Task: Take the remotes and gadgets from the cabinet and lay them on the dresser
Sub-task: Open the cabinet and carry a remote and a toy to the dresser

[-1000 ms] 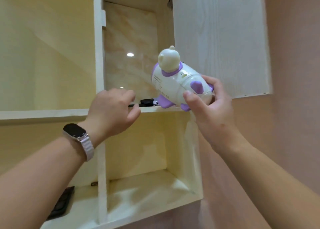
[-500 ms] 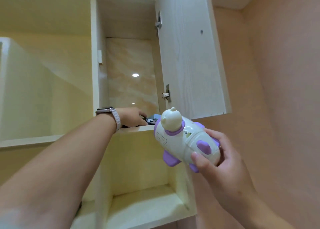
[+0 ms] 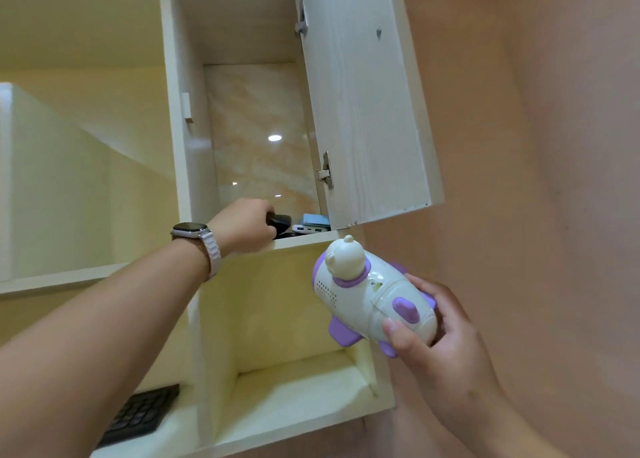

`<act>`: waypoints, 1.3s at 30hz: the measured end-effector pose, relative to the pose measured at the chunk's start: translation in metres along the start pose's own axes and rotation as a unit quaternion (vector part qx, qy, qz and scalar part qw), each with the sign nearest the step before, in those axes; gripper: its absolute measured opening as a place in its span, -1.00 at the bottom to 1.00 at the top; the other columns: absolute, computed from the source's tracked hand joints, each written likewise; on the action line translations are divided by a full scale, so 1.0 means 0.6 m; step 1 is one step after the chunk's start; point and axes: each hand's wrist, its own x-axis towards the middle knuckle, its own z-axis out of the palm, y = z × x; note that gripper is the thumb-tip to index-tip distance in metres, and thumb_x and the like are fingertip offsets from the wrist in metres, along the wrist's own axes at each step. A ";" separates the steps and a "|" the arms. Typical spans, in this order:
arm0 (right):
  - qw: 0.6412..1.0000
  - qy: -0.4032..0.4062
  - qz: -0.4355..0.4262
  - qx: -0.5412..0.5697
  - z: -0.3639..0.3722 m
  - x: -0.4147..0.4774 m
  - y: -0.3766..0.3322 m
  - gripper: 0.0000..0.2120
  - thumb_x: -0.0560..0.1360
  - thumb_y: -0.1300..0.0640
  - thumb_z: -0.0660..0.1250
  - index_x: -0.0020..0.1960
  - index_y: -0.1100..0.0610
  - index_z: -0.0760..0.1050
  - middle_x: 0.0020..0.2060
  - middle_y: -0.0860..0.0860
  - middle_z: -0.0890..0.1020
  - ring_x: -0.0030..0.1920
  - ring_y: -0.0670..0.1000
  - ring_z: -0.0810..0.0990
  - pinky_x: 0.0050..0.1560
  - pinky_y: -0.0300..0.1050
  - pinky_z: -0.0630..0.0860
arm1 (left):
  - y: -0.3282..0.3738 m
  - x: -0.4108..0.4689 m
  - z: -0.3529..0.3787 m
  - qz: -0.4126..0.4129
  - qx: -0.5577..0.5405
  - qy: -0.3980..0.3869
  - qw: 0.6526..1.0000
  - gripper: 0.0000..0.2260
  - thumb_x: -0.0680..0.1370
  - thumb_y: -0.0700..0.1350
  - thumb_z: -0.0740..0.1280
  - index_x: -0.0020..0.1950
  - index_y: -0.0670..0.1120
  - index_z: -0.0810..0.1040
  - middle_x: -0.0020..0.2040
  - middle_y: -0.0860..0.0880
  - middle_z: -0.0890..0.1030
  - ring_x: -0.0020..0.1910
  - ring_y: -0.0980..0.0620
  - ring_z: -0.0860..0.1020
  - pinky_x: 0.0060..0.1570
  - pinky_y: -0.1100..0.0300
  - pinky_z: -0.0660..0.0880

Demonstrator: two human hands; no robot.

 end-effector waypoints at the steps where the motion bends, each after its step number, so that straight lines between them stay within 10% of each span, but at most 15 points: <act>1: 1.000 -0.002 0.006 0.001 0.001 -0.002 0.004 -0.41 0.12 -0.12 0.43 0.16 -0.13 0.52 -0.04 -0.19 0.68 -0.13 -0.19 0.67 -0.22 -0.36 0.53 | 0.000 -0.003 0.000 0.002 0.008 0.010 1.000 -0.77 0.46 -0.16 0.22 0.06 -0.06 0.58 -0.07 -0.08 0.62 -0.16 -0.09 0.56 -0.20 0.07 0.56; 8: 0.998 -0.009 0.052 0.026 0.007 -0.016 0.031 -0.40 0.17 -0.13 0.44 0.21 -0.11 0.49 -0.15 -0.04 0.69 -0.25 -0.07 0.66 -0.23 -0.31 0.52 | 0.002 -0.081 -0.001 0.009 -0.011 0.143 0.990 -0.83 0.50 -0.12 0.25 0.01 -0.07 0.60 -0.14 -0.08 0.59 -0.17 -0.11 0.50 -0.24 0.06 0.46; 19: 0.997 0.005 0.075 0.001 0.018 -0.053 0.070 -0.43 0.22 -0.19 0.41 0.21 -0.12 0.48 -0.09 -0.08 0.70 -0.14 -0.05 0.69 -0.14 -0.13 0.54 | 0.039 -0.324 0.083 -0.036 -0.319 0.343 0.883 -0.75 0.55 -0.20 0.37 0.20 0.00 0.59 -0.05 0.09 0.61 -0.09 0.23 0.52 0.01 0.39 0.43; 23: 0.995 0.022 0.093 0.001 0.015 -0.077 0.086 -0.44 0.19 -0.18 0.41 0.18 -0.10 0.51 -0.06 -0.14 0.69 -0.14 -0.13 0.68 -0.25 -0.25 0.55 | 0.060 -0.374 0.134 -0.141 -0.517 0.279 0.797 -0.82 0.56 -0.12 0.37 0.14 0.06 0.60 -0.06 0.06 0.68 -0.01 -0.01 0.65 0.01 -0.08 0.59; 39: 0.957 0.219 0.133 -0.134 0.023 -0.205 0.118 -0.61 0.23 -0.12 0.34 0.06 -0.12 0.53 -0.07 -0.01 0.63 -0.24 -0.04 0.61 -0.36 -0.10 0.45 | 0.073 -0.444 0.302 -0.251 -0.890 -0.083 0.371 -0.82 0.54 -0.35 0.25 0.11 -0.17 0.49 -0.04 -0.14 0.70 -0.07 -0.05 0.69 -0.23 0.25 0.59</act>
